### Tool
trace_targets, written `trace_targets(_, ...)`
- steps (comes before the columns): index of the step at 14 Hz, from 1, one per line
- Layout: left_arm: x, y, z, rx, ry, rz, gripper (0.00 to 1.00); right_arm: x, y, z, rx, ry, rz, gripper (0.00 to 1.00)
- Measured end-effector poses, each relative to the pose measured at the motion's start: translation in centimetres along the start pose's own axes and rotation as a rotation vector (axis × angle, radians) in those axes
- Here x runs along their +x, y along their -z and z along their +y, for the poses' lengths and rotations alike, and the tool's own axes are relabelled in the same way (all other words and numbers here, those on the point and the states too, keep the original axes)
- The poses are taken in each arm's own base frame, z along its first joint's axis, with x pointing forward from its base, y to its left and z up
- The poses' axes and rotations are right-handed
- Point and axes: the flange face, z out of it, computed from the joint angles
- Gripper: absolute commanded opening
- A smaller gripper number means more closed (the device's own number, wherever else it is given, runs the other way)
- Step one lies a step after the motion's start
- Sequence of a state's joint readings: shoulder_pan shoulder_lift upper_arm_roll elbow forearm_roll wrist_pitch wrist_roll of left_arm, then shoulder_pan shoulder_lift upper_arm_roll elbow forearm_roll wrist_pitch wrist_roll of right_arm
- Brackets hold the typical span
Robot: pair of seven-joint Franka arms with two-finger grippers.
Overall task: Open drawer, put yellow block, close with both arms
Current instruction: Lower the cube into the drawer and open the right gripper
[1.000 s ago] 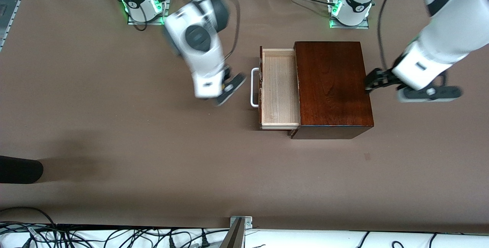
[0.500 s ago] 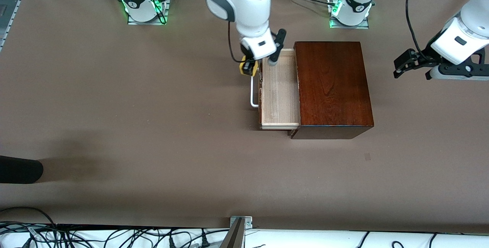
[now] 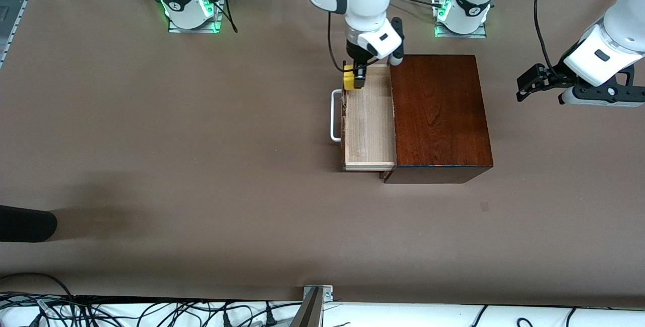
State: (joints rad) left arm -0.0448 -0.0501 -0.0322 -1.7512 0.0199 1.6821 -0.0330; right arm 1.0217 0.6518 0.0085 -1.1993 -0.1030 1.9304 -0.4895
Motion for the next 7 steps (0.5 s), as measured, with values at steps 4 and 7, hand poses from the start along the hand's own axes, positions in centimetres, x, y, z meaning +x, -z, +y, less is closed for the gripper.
trace_targets(4, 0.0, 0.0, 0.0, 0.000, 0.000, -0.004, 1.00, 1.5, -3.4, -0.7, -0.013, 0.052, -0.023, 0.00)
trace_targets(7, -0.2, -0.2, 0.2, 0.001, -0.003, -0.018, 1.00, 1.6, -5.6, -0.3, -0.023, 0.077, -0.032, 0.00)
